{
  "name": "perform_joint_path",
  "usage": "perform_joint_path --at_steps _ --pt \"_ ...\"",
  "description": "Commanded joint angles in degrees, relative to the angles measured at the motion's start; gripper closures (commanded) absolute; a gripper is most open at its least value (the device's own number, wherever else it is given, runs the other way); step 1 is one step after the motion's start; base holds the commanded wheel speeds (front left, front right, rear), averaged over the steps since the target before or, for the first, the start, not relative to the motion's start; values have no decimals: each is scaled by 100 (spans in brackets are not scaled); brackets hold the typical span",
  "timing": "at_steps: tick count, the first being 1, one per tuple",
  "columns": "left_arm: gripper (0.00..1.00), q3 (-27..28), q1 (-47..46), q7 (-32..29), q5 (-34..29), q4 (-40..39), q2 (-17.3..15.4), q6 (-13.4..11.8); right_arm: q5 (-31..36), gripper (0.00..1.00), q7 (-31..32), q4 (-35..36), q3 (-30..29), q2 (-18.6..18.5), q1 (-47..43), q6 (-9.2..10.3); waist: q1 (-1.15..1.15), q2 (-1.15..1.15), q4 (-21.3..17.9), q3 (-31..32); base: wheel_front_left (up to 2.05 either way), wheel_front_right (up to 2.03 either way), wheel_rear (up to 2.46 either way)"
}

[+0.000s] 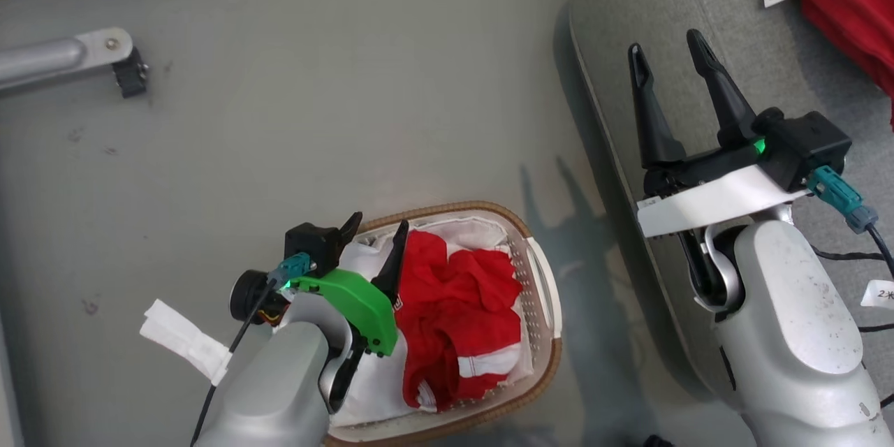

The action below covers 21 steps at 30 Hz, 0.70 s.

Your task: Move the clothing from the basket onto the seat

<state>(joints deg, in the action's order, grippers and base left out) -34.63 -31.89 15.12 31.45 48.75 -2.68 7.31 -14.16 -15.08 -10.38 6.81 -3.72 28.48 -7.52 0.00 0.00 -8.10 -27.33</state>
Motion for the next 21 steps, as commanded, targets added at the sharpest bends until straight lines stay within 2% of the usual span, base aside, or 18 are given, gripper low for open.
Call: perform_joint_path --at_steps 1,12,21 --pt "0 -62 -221 5 23 116 -43 21 -8 0 -13 60 33 21 113 6 0 0 -575 -892 0 0 0" --pt "0 -957 -1010 -27 574 1182 -45 23 37 0 -13 378 213 68 443 6 0 0 -778 -1794 0 0 0" --pt "0 -1647 -1367 -391 1118 1436 -43 23 122 0 -13 493 261 75 527 6 0 0 -815 -2237 0 0 0"
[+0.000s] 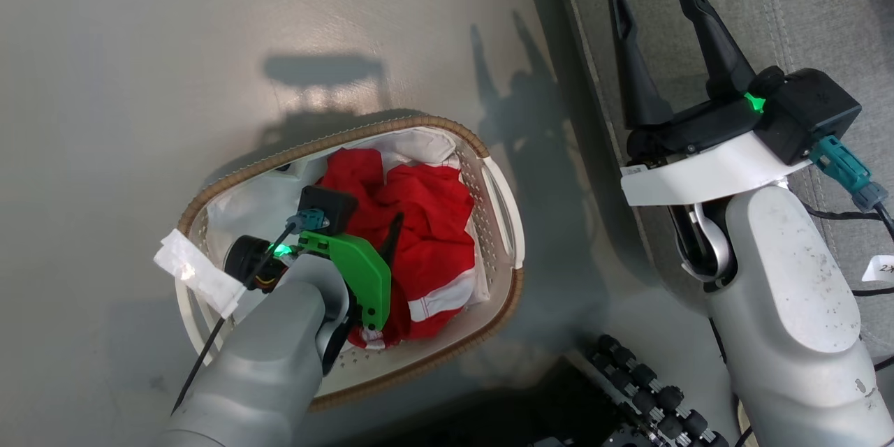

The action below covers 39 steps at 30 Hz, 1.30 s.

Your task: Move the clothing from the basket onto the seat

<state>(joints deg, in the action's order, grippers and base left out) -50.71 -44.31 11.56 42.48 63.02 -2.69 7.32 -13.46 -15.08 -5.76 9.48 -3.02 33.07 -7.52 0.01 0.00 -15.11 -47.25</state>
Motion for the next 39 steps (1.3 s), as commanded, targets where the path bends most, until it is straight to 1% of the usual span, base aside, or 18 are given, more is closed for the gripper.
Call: perform_joint_path --at_steps 1,8,18,23,24,25,29,36,39 --pt "0 -104 -133 -68 79 17 -41 22 52 0 -13 42 -5 4 66 6 -1 0 -116 -284 0 0 0" --pt "0 -557 -132 -277 552 -15 -41 22 78 0 -13 63 -38 4 25 6 -1 0 -52 -488 0 0 0" --pt "0 -1145 -154 -656 990 148 -39 23 127 0 -13 94 -131 -5 -55 6 -1 0 40 -584 0 0 0" --pt "0 -1352 -106 -750 1268 -38 -40 23 161 0 -13 102 -149 -10 -52 6 -1 0 68 -599 0 0 0" --pt "59 -1435 -127 -695 1290 -115 -36 23 163 0 -13 91 -138 -7 -38 6 -1 0 64 -596 0 0 0" --pt "100 -1469 -138 -674 1352 -133 -33 22 155 0 -13 84 -135 -7 -18 6 -1 0 62 -590 0 0 0" --pt "100 -1660 -217 -524 1496 -121 -36 22 65 0 -13 21 -74 -4 96 6 -1 0 -8 -457 0 0 0" --pt "100 -1902 85 -72 1779 -58 -36 22 -143 0 -13 -230 2 0 -32 6 -1 0 -51 423 0 0 0" --pt "100 -1964 200 129 1821 -54 -35 22 -187 0 -13 -355 -23 -1 -167 6 -1 0 -2 835 0 0 0"
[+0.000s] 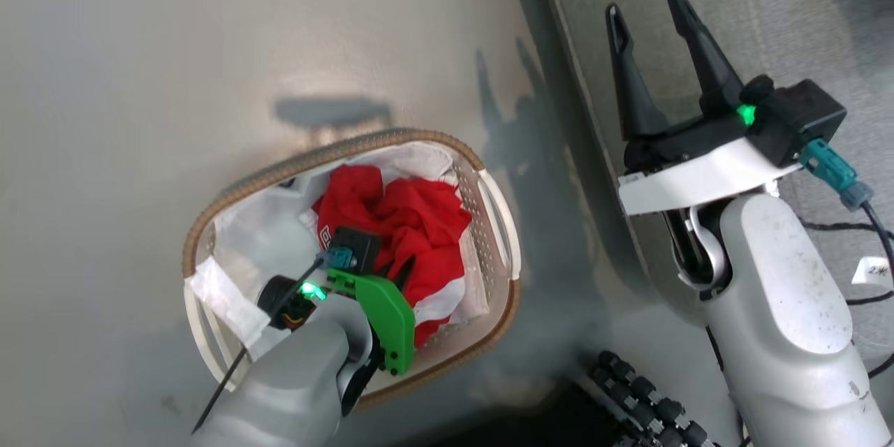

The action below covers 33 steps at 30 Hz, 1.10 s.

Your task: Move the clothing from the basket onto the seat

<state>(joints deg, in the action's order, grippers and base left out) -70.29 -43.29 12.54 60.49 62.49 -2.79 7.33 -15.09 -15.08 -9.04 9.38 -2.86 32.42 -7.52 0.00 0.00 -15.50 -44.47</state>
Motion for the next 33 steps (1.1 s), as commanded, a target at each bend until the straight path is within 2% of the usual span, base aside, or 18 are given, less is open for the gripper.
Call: perform_joint_path --at_steps 1,7,10,16,24,28,33 --pt "100 -18 118 86 34 -12 -24 21 -24 0 -13 -69 -21 -18 -149 6 0 0 58 672 0 0 0" --pt "100 94 332 272 24 -124 -41 21 -8 0 -13 -304 -138 -17 -522 6 0 0 309 1470 0 0 0" --pt "100 382 455 270 -400 -396 -134 21 15 0 -13 -401 -208 -18 -782 6 0 0 526 1915 0 0 0" --pt "100 1638 1240 269 -1588 -1362 -251 -1 40 0 -13 -634 -409 -21 -1449 6 0 0 1002 2895 0 0 0" --pt "100 2892 2128 270 -2837 -2565 -233 8 18 0 -13 -820 -442 -22 -2110 6 0 0 1290 3756 0 0 0" --pt "100 3346 2403 270 -3249 -3117 -190 16 -3 0 -13 -890 -419 -22 -2380 6 0 0 1370 4074 0 0 0" --pt "100 3661 2539 270 -3568 -3759 -156 20 63 0 -13 -995 -282 -22 -2621 6 0 0 1432 4286 0 0 0"
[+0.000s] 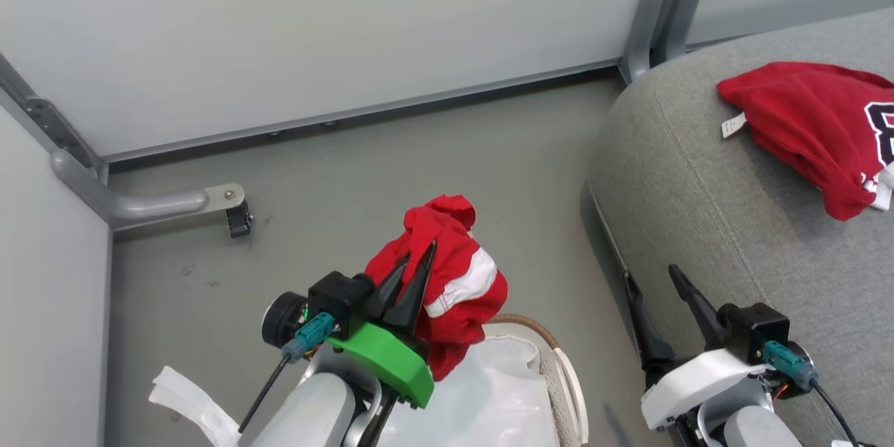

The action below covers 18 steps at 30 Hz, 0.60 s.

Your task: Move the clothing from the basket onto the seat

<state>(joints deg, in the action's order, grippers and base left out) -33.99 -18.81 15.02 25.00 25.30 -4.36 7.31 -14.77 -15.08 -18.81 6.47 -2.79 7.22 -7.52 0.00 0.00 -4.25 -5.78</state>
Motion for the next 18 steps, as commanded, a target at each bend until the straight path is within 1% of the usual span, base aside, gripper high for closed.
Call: perform_joint_path --at_steps 1,4,8,14,18 --pt "100 91 96 22 -53 -166 10 22 38 0 -13 -45 55 -26 -148 6 0 0 328 445 0 0 0" --pt "100 158 62 22 -162 -455 31 23 26 0 -13 -84 298 -25 -225 6 0 0 384 485 0 0 0" --pt "100 128 -16 22 -247 -759 50 24 162 0 -13 -54 968 -154 -220 6 0 0 478 527 0 0 0" --pt "100 -54 -68 22 -214 -1010 79 24 546 0 -13 83 1800 -362 227 6 0 0 659 519 0 0 0" --pt "100 -325 -101 22 -105 -1073 91 24 851 0 -13 -107 2255 -446 759 6 0 0 824 488 0 0 0"
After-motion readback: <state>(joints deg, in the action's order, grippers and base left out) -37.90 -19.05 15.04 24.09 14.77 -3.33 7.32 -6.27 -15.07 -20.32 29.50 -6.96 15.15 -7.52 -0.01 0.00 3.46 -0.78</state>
